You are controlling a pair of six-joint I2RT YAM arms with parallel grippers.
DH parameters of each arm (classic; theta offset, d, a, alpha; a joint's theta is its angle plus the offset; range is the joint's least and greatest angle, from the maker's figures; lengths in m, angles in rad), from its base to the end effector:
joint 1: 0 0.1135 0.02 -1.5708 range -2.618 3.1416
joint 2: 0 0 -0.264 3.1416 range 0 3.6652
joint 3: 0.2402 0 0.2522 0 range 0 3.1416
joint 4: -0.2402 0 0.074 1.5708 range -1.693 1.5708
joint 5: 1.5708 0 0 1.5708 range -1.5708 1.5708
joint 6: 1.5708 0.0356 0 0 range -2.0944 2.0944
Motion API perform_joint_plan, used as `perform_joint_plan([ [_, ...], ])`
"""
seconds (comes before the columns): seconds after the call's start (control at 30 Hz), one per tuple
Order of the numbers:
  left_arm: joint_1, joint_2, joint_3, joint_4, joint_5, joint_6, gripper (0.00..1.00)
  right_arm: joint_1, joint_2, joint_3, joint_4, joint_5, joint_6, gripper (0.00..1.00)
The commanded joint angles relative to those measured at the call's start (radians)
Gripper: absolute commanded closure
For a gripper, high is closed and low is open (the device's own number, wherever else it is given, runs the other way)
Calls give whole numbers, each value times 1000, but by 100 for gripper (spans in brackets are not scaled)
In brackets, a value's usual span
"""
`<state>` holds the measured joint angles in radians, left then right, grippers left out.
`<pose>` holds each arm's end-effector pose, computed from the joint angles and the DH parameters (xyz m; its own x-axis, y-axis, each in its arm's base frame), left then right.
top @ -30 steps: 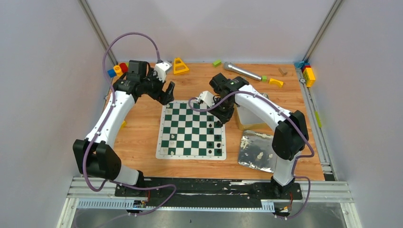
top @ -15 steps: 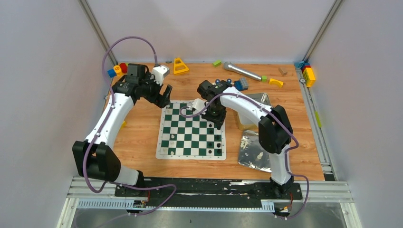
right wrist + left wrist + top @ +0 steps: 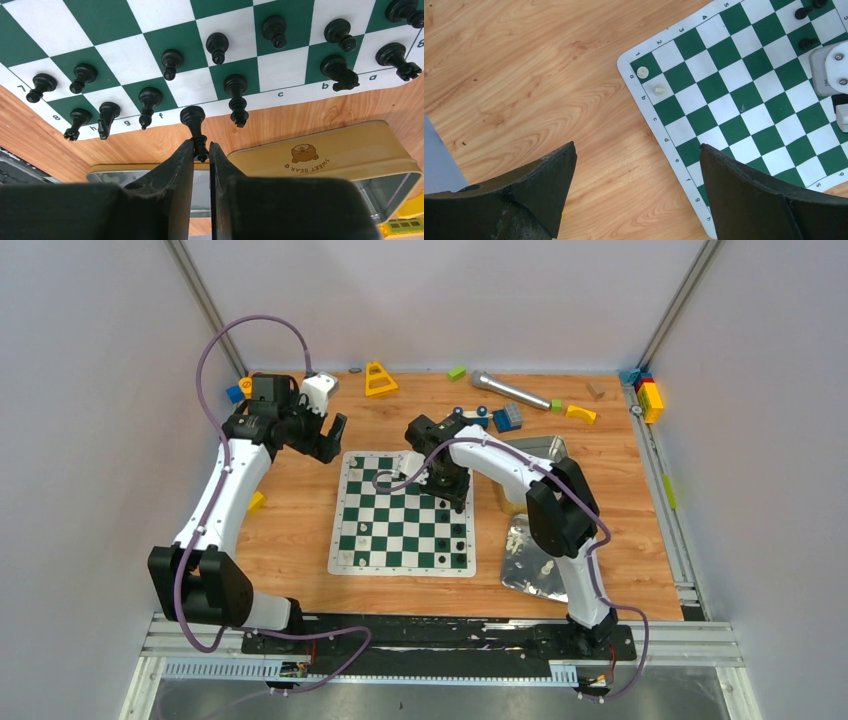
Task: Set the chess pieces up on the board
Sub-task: Place the chess piece on the chessboard.
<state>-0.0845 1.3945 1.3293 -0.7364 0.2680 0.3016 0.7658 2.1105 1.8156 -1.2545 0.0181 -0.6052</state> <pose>0.2955 -0.0345 0.3395 -0.6049 0.3387 -0.7207 0.4656 0.8846 0.0249 0.2959 0.2836 0.2166 -0.1986 -0.9801 -0.0073 -0.9797 0.1987 -0.0271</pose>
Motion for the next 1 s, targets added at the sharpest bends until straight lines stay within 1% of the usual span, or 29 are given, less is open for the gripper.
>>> perform_joint_plan([
  [0.0, 4, -44, 2, 20, 0, -7, 0, 9, 18, 50, -5, 48, -10, 100],
  [0.77, 4, -43, -1, 21, 12, -5, 0, 41, 79, 35, 22, 96, 33, 99],
  [0.97, 5, -45, -1, 19, 9, -4, 0, 52, 76, 14, 28, 103, 36, 95],
])
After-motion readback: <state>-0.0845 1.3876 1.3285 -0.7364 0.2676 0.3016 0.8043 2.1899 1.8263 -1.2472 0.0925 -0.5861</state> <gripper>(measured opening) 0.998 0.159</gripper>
